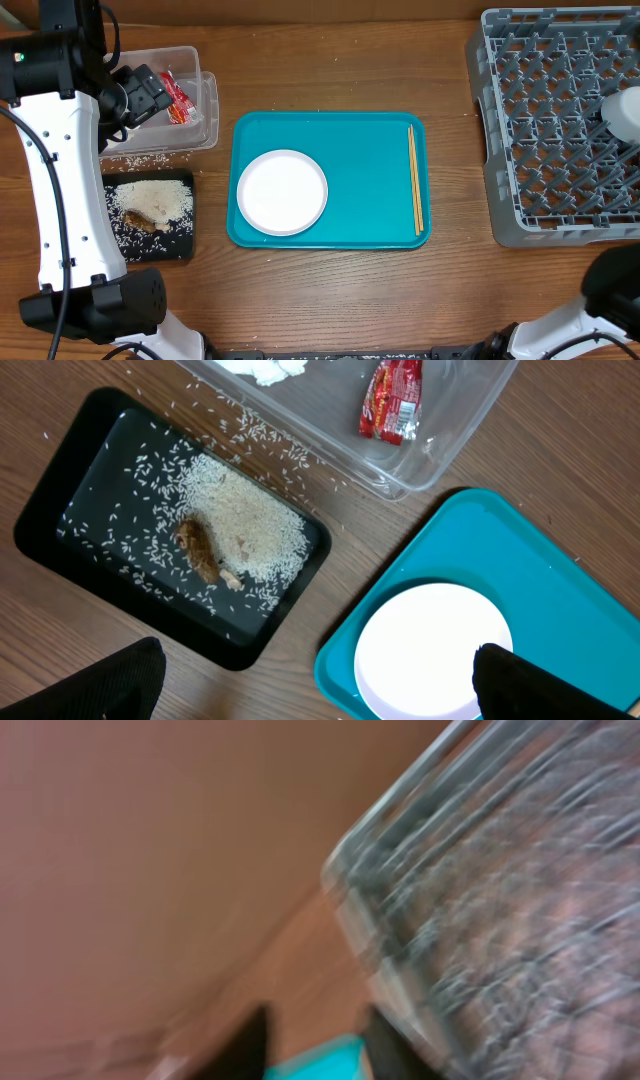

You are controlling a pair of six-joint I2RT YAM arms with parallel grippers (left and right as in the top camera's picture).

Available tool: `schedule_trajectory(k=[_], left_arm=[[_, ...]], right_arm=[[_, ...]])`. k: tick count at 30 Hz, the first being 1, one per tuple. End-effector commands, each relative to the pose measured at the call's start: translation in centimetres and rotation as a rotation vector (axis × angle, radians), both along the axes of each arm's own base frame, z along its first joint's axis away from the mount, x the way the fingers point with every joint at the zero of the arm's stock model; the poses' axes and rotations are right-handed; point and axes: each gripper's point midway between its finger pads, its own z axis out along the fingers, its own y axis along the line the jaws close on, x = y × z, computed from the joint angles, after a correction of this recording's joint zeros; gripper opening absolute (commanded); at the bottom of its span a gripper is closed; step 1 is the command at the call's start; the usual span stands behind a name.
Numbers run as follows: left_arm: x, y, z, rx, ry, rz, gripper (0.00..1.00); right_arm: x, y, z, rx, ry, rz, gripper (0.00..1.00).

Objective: Sort waste into correct bins and load items into the dishwasher
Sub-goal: 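Reach the right gripper to the white plate rim and grasp it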

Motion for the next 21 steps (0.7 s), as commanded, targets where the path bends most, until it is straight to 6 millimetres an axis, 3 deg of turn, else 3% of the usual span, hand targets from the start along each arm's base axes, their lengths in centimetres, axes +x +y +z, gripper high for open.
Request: schedule_trajectory(k=[1,3,4,5,7,8,14,15,17,19,21], left_arm=[[0.2,0.1,-0.1,0.005,0.002,0.009,1.00],[0.2,0.1,-0.1,0.005,0.002,0.009,1.00],[0.2,0.1,-0.1,0.005,0.002,0.009,1.00],[0.2,0.1,-0.1,0.005,0.002,0.009,1.00],[0.2,0.1,-0.1,0.005,0.002,0.009,1.00],[0.2,0.1,-0.1,0.005,0.002,0.009,1.00],[0.2,0.1,-0.1,0.005,0.002,0.009,1.00],[0.2,0.1,-0.1,0.005,0.002,0.009,1.00],[0.2,0.1,-0.1,0.005,0.002,0.009,1.00],[0.2,0.1,-0.1,0.005,0.002,0.009,1.00],[0.2,0.1,-0.1,0.005,0.002,0.009,1.00]], right_arm=[[-0.1,10.9,0.5,0.105,-0.043,0.381,0.59],[-0.7,15.9,-0.3,0.089,-0.013,0.520,0.75],[-1.0,17.6,-0.5,0.085,-0.007,0.564,0.95],[-1.3,19.8,-0.7,0.083,0.003,0.619,1.00],[-2.2,24.3,-1.3,0.057,0.037,0.718,1.00],[-3.2,28.3,-2.4,-0.002,0.085,0.790,1.00],[-6.9,38.1,-5.3,-0.250,0.160,0.965,1.00],[-7.7,39.8,-6.2,-0.358,0.169,0.981,1.00],[-8.1,40.4,-7.3,-0.462,0.220,0.920,1.00],[-8.4,40.0,-9.1,-0.602,0.310,0.717,1.00],[-8.6,40.3,-10.0,-0.653,0.322,0.669,1.00]])
